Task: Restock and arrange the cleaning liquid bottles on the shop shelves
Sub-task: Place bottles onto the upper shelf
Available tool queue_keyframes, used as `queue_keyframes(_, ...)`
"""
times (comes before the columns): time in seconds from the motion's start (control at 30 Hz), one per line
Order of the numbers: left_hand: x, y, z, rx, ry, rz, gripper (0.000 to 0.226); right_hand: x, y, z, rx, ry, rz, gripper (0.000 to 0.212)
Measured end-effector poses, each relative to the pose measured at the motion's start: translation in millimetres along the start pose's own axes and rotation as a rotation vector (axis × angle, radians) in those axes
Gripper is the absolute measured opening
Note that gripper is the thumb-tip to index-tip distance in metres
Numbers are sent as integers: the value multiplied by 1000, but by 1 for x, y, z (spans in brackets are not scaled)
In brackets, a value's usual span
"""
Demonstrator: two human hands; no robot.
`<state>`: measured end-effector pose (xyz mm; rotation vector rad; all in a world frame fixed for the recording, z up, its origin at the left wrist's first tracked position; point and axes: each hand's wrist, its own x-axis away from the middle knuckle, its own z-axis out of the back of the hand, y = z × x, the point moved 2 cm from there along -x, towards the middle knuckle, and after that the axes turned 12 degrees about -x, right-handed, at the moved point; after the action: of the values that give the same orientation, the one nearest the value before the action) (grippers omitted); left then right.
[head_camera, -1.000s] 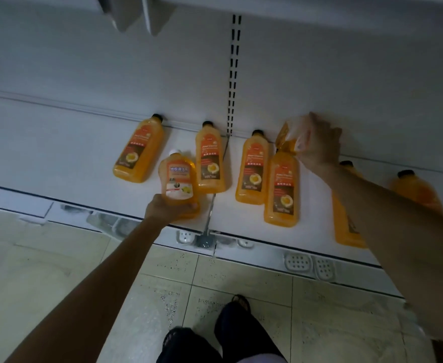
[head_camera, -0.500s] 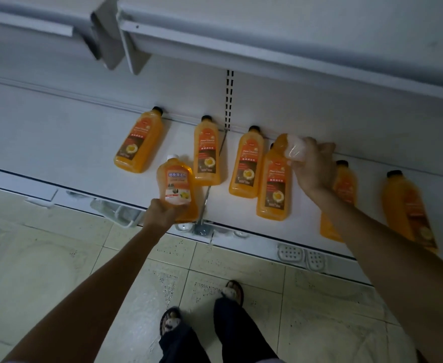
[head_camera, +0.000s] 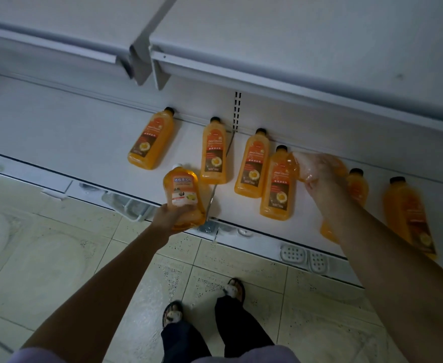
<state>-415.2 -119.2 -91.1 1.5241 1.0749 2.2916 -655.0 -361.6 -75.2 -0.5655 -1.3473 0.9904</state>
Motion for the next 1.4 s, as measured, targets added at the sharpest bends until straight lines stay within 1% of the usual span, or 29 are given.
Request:
queue_keyframes(0.03, 4, -1, 0, 21, 0, 2, 38, -2, 4, 4, -161, -8, -50, 12)
queue_keyframes(0.07, 6, -2, -1, 40, -2, 1, 44, -5, 5, 6, -338, 25, -157, 12)
queue_keyframes(0.1, 8, -3, -1, 46, -9, -7, 50, -7, 5, 5, -487, 62, -310, 14)
queue_keyframes(0.13, 11, -4, 0, 42, -12, -21, 52, -7, 4, 5, -587, 81, -412, 17)
queue_keyframes(0.2, 18, -4, 0, 32, -8, -47, 52, -11, 1, 1, -662, 89, -515, 23)
queue_keyframes(0.27, 26, -4, -1, 3, 12, -72, 61, -8, -1, -1, -675, 57, -497, 32)
queue_keyframes(0.33, 32, -4, 1, -34, 31, -93, 71, -2, 1, -2, -756, 37, -421, 39)
queue_keyframes(0.37, 34, -4, 2, -49, 40, -97, 77, 3, 1, -2, -826, 17, -373, 40)
queue_keyframes(0.43, 39, -1, 3, -88, 69, -105, 87, 14, 0, -3, -903, -56, -256, 32)
queue_keyframes(0.47, 42, 2, 3, -114, 81, -112, 88, 21, -1, -2, -891, -110, -190, 25)
queue_keyframes(0.5, 47, 7, 2, -143, 91, -134, 84, 27, -3, 1, -853, -150, -125, 20)
queue_keyframes(0.53, 50, 11, 1, -174, 107, -161, 73, 34, -5, 5, -803, -177, -74, 16)
queue_keyframes(0.6, 57, 20, -1, -234, 117, -225, 56, 53, -11, 14, -679, -183, -19, 11)
queue_keyframes(0.63, 60, 24, -2, -260, 98, -257, 55, 65, -13, 18, -630, -174, 2, 11)
queue_keyframes(0.7, 75, 29, -8, -303, 72, -323, 59, 87, -13, 25, -556, -161, 78, 14)
queue_keyframes(0.8, 101, 34, -17, -325, 82, -420, 61, 126, -9, 37, -530, -150, 204, 27)
queue_keyframes(0.9, 135, 38, -26, -367, 56, -527, 61, 169, -8, 56, -498, -117, 298, 29)
queue_keyframes(0.97, 161, 41, -30, -358, 41, -578, 56, 197, -11, 72, -435, -112, 350, 40)
queue_keyframes(1.03, 185, 44, -36, -344, 23, -637, 52, 222, -11, 86, -360, -116, 360, 51)
queue_keyframes(1.17, 230, 57, -52, -389, -18, -794, 51, 264, -11, 113, -334, -115, 393, 43)
queue_keyframes(1.27, 256, 67, -68, -445, -26, -877, 58, 291, -16, 135, -284, -66, 447, 41)
queue_keyframes(1.4, 288, 82, -91, -462, -46, -988, 52, 319, -26, 167, -280, -9, 546, 34)
